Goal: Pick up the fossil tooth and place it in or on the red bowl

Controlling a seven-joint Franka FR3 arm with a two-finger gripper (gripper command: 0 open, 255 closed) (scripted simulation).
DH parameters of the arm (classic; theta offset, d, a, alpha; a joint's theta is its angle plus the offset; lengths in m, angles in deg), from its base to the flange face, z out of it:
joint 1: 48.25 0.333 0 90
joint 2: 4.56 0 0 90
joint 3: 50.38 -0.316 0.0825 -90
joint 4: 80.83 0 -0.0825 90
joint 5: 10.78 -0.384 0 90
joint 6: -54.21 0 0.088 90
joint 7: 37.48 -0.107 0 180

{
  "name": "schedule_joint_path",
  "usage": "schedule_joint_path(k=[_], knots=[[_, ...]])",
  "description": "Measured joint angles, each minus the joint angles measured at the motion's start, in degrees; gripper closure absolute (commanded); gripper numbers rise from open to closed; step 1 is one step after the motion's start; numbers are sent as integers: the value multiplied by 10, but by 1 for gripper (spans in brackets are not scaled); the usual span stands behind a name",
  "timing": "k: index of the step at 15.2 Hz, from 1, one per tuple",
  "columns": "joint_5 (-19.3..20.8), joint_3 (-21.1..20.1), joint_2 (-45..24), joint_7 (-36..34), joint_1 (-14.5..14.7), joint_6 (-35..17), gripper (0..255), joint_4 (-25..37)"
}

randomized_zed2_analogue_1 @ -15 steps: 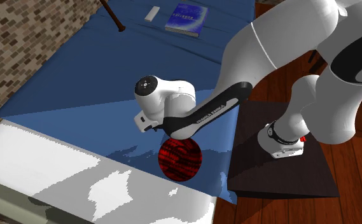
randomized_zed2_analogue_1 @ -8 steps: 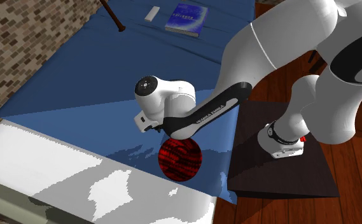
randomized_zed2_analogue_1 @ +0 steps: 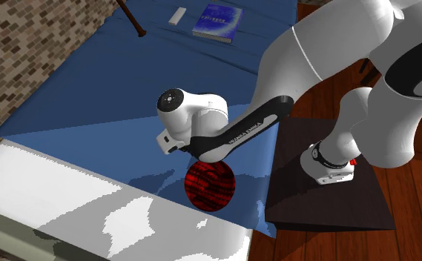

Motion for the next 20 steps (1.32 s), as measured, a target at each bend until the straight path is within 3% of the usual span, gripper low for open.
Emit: schedule_joint_path(k=[1,4,12,20], knots=[[0,0,0,0,0,0,0,0],[-12,1,11,40,-16,-14,0,-24],[-84,17,37,301,-108,-40,0,-89],[-99,14,0,326,-113,-89,0,-103]])
